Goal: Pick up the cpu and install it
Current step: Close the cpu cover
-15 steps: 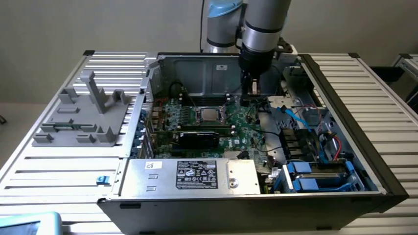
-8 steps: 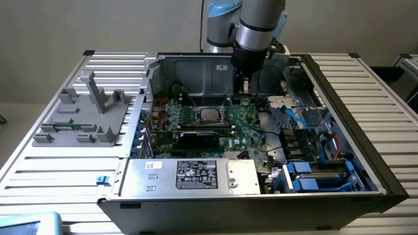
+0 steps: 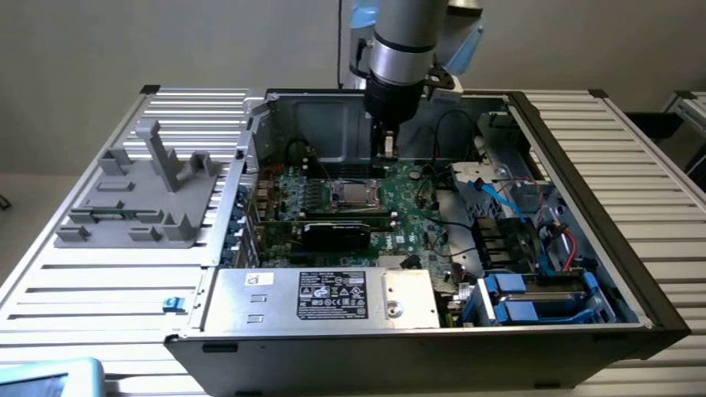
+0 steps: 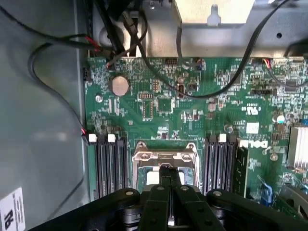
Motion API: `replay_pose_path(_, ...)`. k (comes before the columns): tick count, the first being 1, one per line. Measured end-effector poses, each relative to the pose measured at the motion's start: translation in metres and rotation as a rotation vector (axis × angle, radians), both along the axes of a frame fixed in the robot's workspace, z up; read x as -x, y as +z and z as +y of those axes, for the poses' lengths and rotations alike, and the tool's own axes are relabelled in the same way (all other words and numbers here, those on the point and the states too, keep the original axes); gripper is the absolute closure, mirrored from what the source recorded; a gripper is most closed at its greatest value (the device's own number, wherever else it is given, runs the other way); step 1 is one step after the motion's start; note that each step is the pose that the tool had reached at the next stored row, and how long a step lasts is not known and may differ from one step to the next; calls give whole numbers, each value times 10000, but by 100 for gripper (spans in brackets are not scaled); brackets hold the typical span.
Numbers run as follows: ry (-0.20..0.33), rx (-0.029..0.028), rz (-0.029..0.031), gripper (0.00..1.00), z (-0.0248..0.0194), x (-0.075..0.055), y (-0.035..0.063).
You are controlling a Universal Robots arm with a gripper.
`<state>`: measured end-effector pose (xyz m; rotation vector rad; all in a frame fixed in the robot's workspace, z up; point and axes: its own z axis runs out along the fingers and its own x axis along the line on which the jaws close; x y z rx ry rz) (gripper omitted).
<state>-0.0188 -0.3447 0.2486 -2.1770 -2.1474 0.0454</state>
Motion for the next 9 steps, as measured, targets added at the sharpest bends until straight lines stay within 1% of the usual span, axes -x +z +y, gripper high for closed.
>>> replay_pose_path(3, 0, -2, 0, 89, 0, 87, 0)
replay_pose_path(6, 0, -2, 1, 89, -1, 212, -2)
replay_pose_path(9, 0, -1, 1, 89, -4, 290, -18)
